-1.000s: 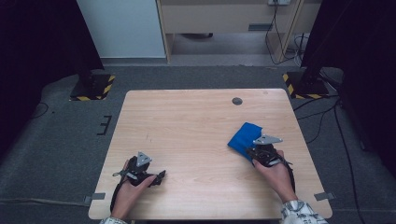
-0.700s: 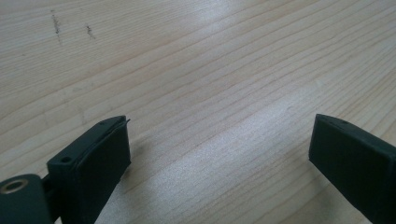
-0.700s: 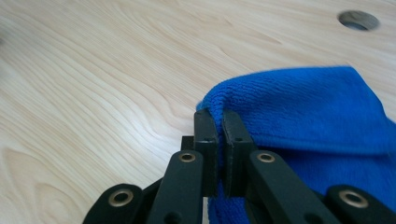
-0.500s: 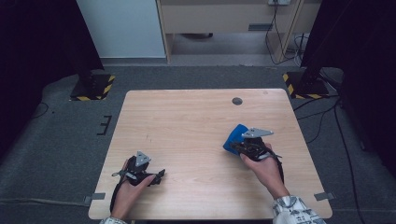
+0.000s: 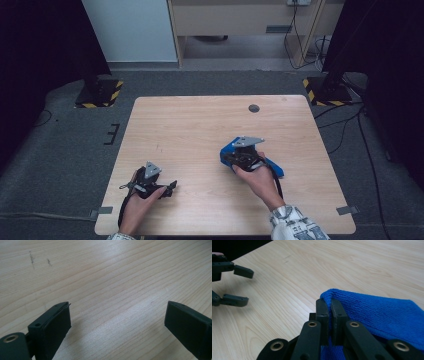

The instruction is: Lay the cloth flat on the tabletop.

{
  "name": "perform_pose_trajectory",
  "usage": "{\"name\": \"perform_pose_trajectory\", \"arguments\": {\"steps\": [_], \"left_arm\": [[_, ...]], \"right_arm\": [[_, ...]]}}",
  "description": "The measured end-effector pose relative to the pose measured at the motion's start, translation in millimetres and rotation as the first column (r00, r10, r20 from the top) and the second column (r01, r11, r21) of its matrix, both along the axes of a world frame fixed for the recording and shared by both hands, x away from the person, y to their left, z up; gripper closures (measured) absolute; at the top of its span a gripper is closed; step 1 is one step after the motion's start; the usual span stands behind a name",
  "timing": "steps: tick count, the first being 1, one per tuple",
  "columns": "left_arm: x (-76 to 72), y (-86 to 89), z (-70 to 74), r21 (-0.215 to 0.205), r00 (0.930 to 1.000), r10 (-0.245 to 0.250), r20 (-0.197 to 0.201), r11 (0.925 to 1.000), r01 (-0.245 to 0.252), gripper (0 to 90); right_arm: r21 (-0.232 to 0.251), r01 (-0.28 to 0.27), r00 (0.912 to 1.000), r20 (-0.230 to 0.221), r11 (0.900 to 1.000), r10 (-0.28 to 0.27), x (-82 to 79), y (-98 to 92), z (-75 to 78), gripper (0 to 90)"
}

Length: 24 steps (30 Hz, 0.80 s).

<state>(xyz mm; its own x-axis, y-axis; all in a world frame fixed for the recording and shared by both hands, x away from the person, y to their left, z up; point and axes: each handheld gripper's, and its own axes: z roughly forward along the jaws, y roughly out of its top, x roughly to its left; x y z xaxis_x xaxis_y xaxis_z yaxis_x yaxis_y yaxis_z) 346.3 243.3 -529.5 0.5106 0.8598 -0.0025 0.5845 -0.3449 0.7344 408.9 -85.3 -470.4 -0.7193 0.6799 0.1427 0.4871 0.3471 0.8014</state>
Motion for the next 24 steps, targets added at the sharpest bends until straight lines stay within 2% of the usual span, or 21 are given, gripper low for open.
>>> {"name": "perform_pose_trajectory", "arguments": {"steps": [1,4,7,8,9,11,13,15,16,17,18,20,22,23,24], "left_arm": [[0.1,0.1,0.6,-0.004,1.0,0.0,0.003,1.0,0.0,6.3],[0.0,0.1,1.3,-0.01,1.0,0.001,0.007,1.0,-0.001,6.4],[-0.1,1.1,2.9,-0.018,0.9999,-0.001,0.013,0.9998,0.002,7.2],[-0.1,1.1,2.9,-0.018,0.9999,-0.001,0.013,0.9998,0.002,7.2],[-0.2,1.4,3.3,-0.02,0.9999,-0.001,0.014,0.9998,0.001,7.2],[-0.4,1.9,3.8,-0.025,0.9999,-0.002,0.016,0.9997,0.002,7.3],[-1.3,2.0,4.7,-0.027,0.9998,-0.005,0.02,0.9996,0.006,7.4],[-1.6,1.9,5.7,-0.029,0.9997,-0.007,0.025,0.9995,0.008,7.8],[-1.6,1.9,5.7,-0.029,0.9997,-0.007,0.025,0.9995,0.008,8.2],[-1.7,1.5,6.5,-0.031,0.9995,-0.008,0.03,0.9995,0.009,8.2],[-1.7,1.5,6.5,-0.031,0.9995,-0.008,0.03,0.9995,0.009,8.3],[-1.5,0.3,6.4,-0.03,0.9994,-0.011,0.031,0.9995,0.012,8.4],[-1.3,-0.9,6.4,-0.027,0.9994,-0.014,0.032,0.9995,0.015,8.5],[-1.3,-1.4,6.4,-0.027,0.9994,-0.013,0.033,0.9995,0.014,8.5],[-1.7,-2.4,7.0,-0.025,0.9993,-0.016,0.035,0.9995,0.017,8.5]], "right_arm": [[0.005,-0.017,0.9998,-0.008,1.0,0.017,0.5,14.2,-2.4,87.0],[0.016,-0.029,0.9995,-0.012,0.999,0.029,1.1,24.6,-3.0,87.0],[0.068,-0.047,0.9982,-0.033,0.997,0.05,3.3,46.8,-1.1,87.0],[0.068,-0.047,0.9982,-0.033,0.997,0.05,3.3,46.8,-1.1,87.0],[0.083,-0.06,0.9973,-0.036,0.995,0.063,4.7,57.1,1.4,86.9],[0.076,-0.06,0.9974,-0.035,0.995,0.063,7.1,65.3,2.1,86.1],[0.057,-0.055,0.9976,-0.04,0.997,0.057,9.9,70.7,-0.1,77.0],[0.035,-0.044,0.9974,-0.056,0.998,0.046,12.8,71.9,-4.2,60.8],[0.035,-0.044,0.9974,-0.056,0.998,0.046,12.8,71.9,-4.2,60.8],[0.001,-0.039,0.9976,-0.057,0.999,0.039,13.8,69.3,-7.0,46.6],[0.001,-0.039,0.9976,-0.057,0.999,0.039,13.8,69.3,-7.0,46.6],[-0.017,-0.024,0.9988,-0.043,1.0,0.023,12.8,62.5,-7.8,35.0],[-0.006,-0.023,0.9985,-0.05,1.0,0.023,10.7,49.4,-7.4,23.1],[-0.006,-0.023,0.9985,-0.05,1.0,0.023,10.7,49.4,-7.4,23.1],[-0.009,-0.031,0.9986,-0.043,0.999,0.03,8.9,41.2,-6.6,19.8]]}}
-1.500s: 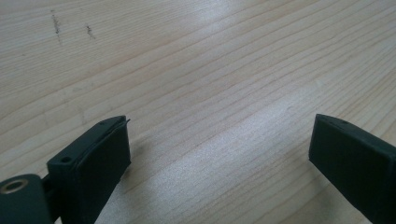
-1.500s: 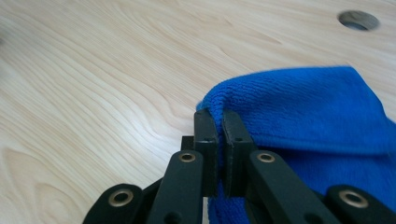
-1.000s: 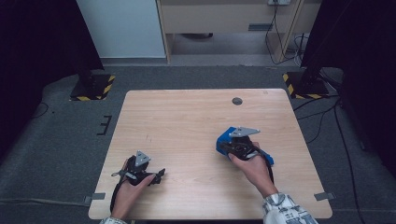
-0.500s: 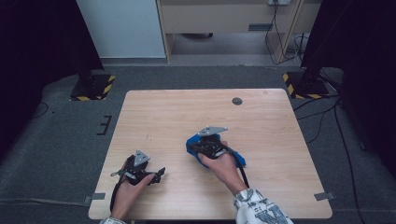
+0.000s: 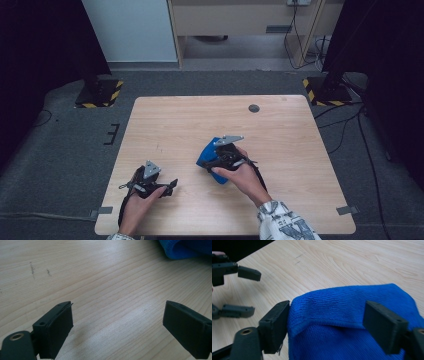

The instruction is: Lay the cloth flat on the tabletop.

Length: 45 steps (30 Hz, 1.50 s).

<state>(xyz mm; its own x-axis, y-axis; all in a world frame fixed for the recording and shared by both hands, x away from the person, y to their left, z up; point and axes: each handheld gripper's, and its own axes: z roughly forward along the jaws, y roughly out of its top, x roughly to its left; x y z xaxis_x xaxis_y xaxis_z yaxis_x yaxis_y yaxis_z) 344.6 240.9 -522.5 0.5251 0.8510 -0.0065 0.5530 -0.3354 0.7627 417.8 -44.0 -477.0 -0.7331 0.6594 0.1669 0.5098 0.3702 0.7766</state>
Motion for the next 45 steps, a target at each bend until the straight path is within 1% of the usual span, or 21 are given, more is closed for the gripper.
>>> {"name": "perform_pose_trajectory", "arguments": {"steps": [5,6,12,16,17,18,19,21,22,23,27,30,31,32,33,34,35,38,40,42,45], "left_arm": [[-0.8,-1.6,0.7,0.001,1.0,-0.001,0.003,1.0,0.001,8.7],[-0.8,-2.2,0.5,0.001,1.0,-0.006,0.003,1.0,0.006,8.7],[-1.1,-3.9,1.2,0.001,0.9999,-0.011,0.006,0.9999,0.011,8.8],[-1.6,-5.8,3.4,-0.01,0.9998,-0.015,0.014,0.9998,0.016,9.6],[-1.6,-5.8,3.4,-0.01,0.9998,-0.015,0.014,0.9998,0.016,10.1],[-1.6,-6.3,4.0,-0.014,0.9997,-0.016,0.017,0.9998,0.016,10.3],[-1.5,-6.8,4.9,-0.018,0.9997,-0.017,0.018,0.9997,0.017,10.3],[-1.4,-7.8,7.4,-0.028,0.9995,-0.012,0.029,0.9995,0.013,11.3],[-1.3,-8.2,8.6,-0.032,0.9994,-0.014,0.031,0.9994,0.015,12.4],[-1.2,-9.6,9.3,-0.046,0.9994,-0.012,0.034,0.9989,0.013,12.4],[0.0,-19.2,14.0,-0.05,0.9985,-0.029,0.047,0.9983,0.031,17.4],[1.5,-25.3,14.6,-0.051,0.9982,-0.043,0.042,0.9977,0.045,18.4],[3.1,-32.8,15.3,-0.052,0.9974,-0.061,0.039,0.9967,0.063,18.4],[3.1,-32.8,15.3,-0.052,0.9974,-0.061,0.039,0.9967,0.063,18.3],[4.5,-39.4,16.2,-0.045,0.9965,-0.074,0.037,0.9961,0.076,17.9],[4.5,-39.4,16.2,-0.045,0.9965,-0.074,0.037,0.9961,0.076,17.7],[6.3,-46.0,15.8,-0.052,0.9958,-0.085,0.034,0.9948,0.087,17.2],[9.5,-52.8,12.4,-0.05,0.9948,-0.099,0.024,0.9937,0.1,16.0],[12.7,-59.2,9.3,-0.039,0.9938,-0.109,0.021,0.9932,0.11,15.5],[15.9,-64.0,8.4,-0.045,0.9933,-0.114,0.014,0.9924,0.115,15.5],[22.2,-70.9,10.0,-0.06,0.9928,-0.12,0.006,0.991,0.12,16.8]], "right_arm": [[0.019,-0.008,0.9999,0.006,1.0,0.008,-3.7,-12.9,1.8,13.5],[0.027,-0.006,0.9999,0.015,1.0,0.006,-4.9,-17.3,0.8,8.7],[0.034,0.001,0.9993,0.037,0.999,-0.002,-5.7,-23.9,-0.7,8.9],[0.018,0.048,0.9975,0.051,0.999,-0.048,-2.6,-32.9,-1.5,21.1],[0.018,0.048,0.9975,0.051,0.999,-0.048,-2.6,-32.9,-1.5,21.1],[-0.004,0.061,0.9964,0.06,0.998,-0.061,-0.9,-39.3,-4.0,29.7],[-0.004,0.061,0.9964,0.06,0.998,-0.061,-0.9,-39.3,-4.0,29.7],[-0.025,0.076,0.9951,0.066,0.997,-0.074,-0.3,-44.9,-7.5,40.2],[-0.053,0.081,0.9947,0.068,0.995,-0.078,1.2,-50.5,-12.0,47.7],[-0.053,0.081,0.9947,0.068,0.995,-0.078,1.2,-50.5,-12.0,47.7],[-0.083,0.096,0.9941,0.059,0.992,-0.092,3.5,-62.9,-23.1,59.8],[-0.089,0.103,0.9935,0.058,0.991,-0.098,4.0,-66.4,-27.2,60.7],[-0.099,0.102,0.9936,0.058,0.99,-0.097,4.2,-69.3,-30.2,57.6],[-0.099,0.102,0.9936,0.058,0.99,-0.097,4.2,-69.3,-30.2,57.6],[-0.1,0.11,0.9931,0.053,0.989,-0.105,4.1,-71.6,-31.9,51.3],[-0.1,0.11,0.9931,0.053,0.989,-0.105,4.1,-71.6,-31.9,51.3],[-0.102,0.118,0.9925,0.044,0.988,-0.114,4.1,-73.9,-32.6,47.6],[-0.094,0.12,0.9926,0.027,0.988,-0.118,4.5,-76.7,-32.9,45.8],[-0.095,0.12,0.9928,0.017,0.988,-0.119,5.2,-79.6,-34.8,45.2],[-0.099,0.118,0.993,0.016,0.988,-0.117,5.4,-79.9,-35.6,45.8],[-0.104,0.107,0.9942,0.017,0.989,-0.106,5.1,-80.3,-39.1,52.0]]}}
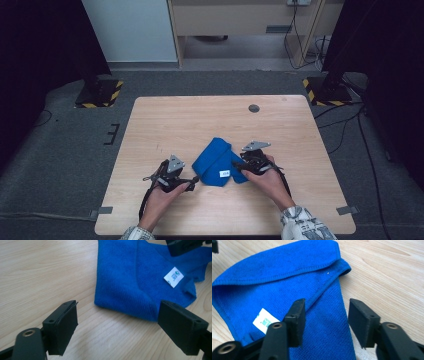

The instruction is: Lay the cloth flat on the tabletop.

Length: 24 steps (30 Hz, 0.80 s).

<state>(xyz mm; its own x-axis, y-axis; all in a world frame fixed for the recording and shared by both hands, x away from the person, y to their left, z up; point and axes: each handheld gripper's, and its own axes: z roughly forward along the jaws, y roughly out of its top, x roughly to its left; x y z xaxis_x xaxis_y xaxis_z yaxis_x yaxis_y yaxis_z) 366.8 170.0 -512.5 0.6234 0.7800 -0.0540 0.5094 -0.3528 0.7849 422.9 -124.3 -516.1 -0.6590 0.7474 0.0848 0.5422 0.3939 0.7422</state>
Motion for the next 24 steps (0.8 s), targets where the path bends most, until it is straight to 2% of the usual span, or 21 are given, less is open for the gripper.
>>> {"name": "perform_pose_trajectory", "arguments": {"steps": [1,4,5,8,9,10,12,14,16,18,20,23,24], "left_arm": [[3.6,-3.8,1.0,-0.005,0.9999,-0.004,-0.009,1.0,0.004,20.0],[6.9,-7.2,2.0,-0.028,0.9997,0.002,-0.025,0.9996,-0.003,23.4],[9.2,-10.4,1.9,-0.025,0.9995,0.01,-0.029,0.9996,-0.011,23.4],[11.3,-13.0,0.3,-0.005,0.9994,0.009,-0.034,0.9999,-0.009,22.8],[12.8,-15.5,-2.4,0.006,0.9988,0.011,-0.047,0.9999,-0.011,20.3],[12.8,-15.5,-2.4,0.006,0.9988,0.011,-0.047,0.9999,-0.011,19.0],[13.9,-18.0,-5.5,0.024,0.9979,0.021,-0.062,0.9995,-0.019,17.2],[15.2,-20.0,-8.1,0.044,0.9973,0.038,-0.063,0.9984,-0.035,16.0],[15.8,-20.4,-8.8,0.048,0.9972,0.036,-0.065,0.9983,-0.033,17.2],[16.8,-20.3,-9.7,0.058,0.9971,0.034,-0.068,0.9979,-0.03,24.2],[18.0,-19.3,-10.2,0.075,0.9967,0.04,-0.071,0.9966,-0.034,33.5],[20.0,-16.5,-9.9,0.061,0.9959,0.042,-0.08,0.9975,-0.037,49.7],[21.4,-15.5,-9.8,0.052,0.9956,0.033,-0.087,0.9982,-0.029,59.7]], "right_arm": [[-0.001,0.009,0.9999,-0.01,1.0,-0.009,0.2,0.2,-2.5,57.1],[-0.005,0.014,0.9998,-0.013,1.0,-0.014,0.2,1.3,-5.9,58.6],[-0.018,0.016,0.9997,-0.016,1.0,-0.016,0.1,1.5,-8.3,58.5],[-0.015,0.024,0.9996,-0.013,1.0,-0.025,-0.1,0.8,-8.9,56.9],[-0.019,0.037,0.9992,-0.011,0.999,-0.037,-0.5,-0.2,-8.1,51.4],[-0.019,0.037,0.9992,-0.011,0.999,-0.037,-0.5,-0.2,-8.1,51.4],[-0.011,0.041,0.9991,-0.012,0.999,-0.041,0.2,-1.7,-7.9,45.9],[-0.003,0.038,0.9987,-0.033,0.999,-0.038,1.8,-3.3,-10.4,48.5],[-0.004,0.03,0.9989,-0.036,1.0,-0.03,2.3,-3.7,-11.2,51.7],[0.015,0.021,0.9983,-0.055,1.0,-0.02,1.0,-3.7,-11.4,58.6],[0.02,0.011,0.999,-0.045,1.0,-0.01,-0.2,-3.9,-11.1,66.4],[0.034,-0.003,0.9988,-0.048,0.999,0.005,-3.5,-4.3,-9.4,75.5],[0.04,-0.012,0.9981,-0.061,0.999,0.014,-7.0,-3.5,-8.7,78.1]]}}
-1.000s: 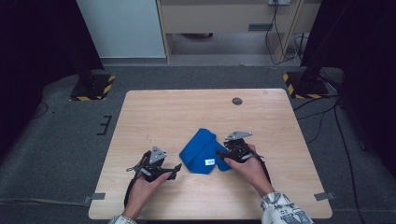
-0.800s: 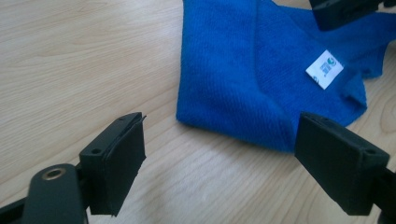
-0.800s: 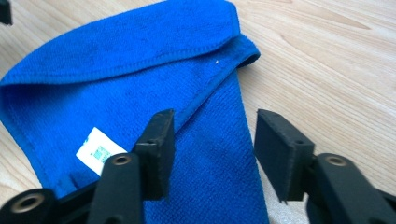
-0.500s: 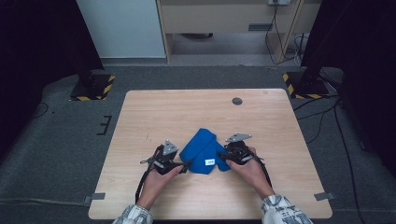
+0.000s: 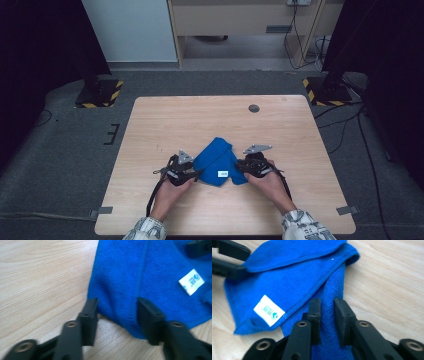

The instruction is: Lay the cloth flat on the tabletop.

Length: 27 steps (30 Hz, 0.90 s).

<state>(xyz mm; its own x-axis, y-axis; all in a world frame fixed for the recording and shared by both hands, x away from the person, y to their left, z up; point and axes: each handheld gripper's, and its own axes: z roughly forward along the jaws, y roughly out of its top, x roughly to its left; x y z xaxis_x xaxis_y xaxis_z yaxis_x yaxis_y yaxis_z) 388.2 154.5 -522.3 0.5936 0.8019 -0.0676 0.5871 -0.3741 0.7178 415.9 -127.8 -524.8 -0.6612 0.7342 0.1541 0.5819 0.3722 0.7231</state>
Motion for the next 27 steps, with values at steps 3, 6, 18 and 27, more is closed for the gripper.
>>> {"name": "perform_pose_trajectory", "arguments": {"steps": [3,6,18,27], "left_arm": [[1.9,1.4,0.7,-0.028,0.9999,0.011,0.004,0.9995,-0.011,72.4],[5.9,4.6,5.5,-0.076,0.9992,0.038,0.013,0.9964,-0.037,77.6],[17.6,1.6,30.1,-0.087,0.9975,0.041,0.057,0.9956,-0.036,82.7],[20.2,2.4,29.2,-0.095,0.9978,0.046,0.047,0.9946,-0.042,82.7]], "right_arm": [[-0.003,-0.012,0.9999,0.006,1.0,0.012,-4.0,2.0,0.4,79.8],[0.01,-0.037,0.9993,0.004,0.999,0.037,-13.9,6.9,-0.6,80.9],[0.043,-0.142,0.9898,0.01,0.989,0.142,-43.3,31.8,-2.0,74.0],[0.077,-0.048,0.9953,0.087,0.996,0.041,-37.7,0.6,12.4,44.4]]}}
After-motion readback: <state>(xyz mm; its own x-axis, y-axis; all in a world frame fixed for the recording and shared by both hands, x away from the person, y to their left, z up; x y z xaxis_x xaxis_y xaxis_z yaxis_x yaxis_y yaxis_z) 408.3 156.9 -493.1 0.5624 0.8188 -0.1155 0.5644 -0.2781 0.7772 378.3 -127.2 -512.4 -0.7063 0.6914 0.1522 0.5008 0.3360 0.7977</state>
